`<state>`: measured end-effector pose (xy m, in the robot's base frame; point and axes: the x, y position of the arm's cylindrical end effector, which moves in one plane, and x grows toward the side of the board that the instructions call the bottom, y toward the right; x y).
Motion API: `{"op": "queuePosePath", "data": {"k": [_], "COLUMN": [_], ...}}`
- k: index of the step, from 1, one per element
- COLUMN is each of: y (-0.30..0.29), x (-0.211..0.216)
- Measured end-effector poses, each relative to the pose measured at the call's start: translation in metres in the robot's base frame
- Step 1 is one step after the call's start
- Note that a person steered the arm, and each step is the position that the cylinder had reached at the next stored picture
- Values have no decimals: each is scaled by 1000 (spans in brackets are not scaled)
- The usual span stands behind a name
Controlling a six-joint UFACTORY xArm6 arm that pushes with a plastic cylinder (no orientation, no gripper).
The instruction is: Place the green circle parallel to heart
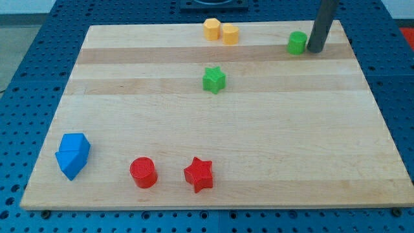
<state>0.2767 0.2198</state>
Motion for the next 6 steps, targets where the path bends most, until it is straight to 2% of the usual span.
{"op": "queuePosePath", "data": {"k": [1, 2, 4, 5, 6], "y": [-10, -75, -26, -31, -90], "x": [51, 42, -6, 2, 95]}}
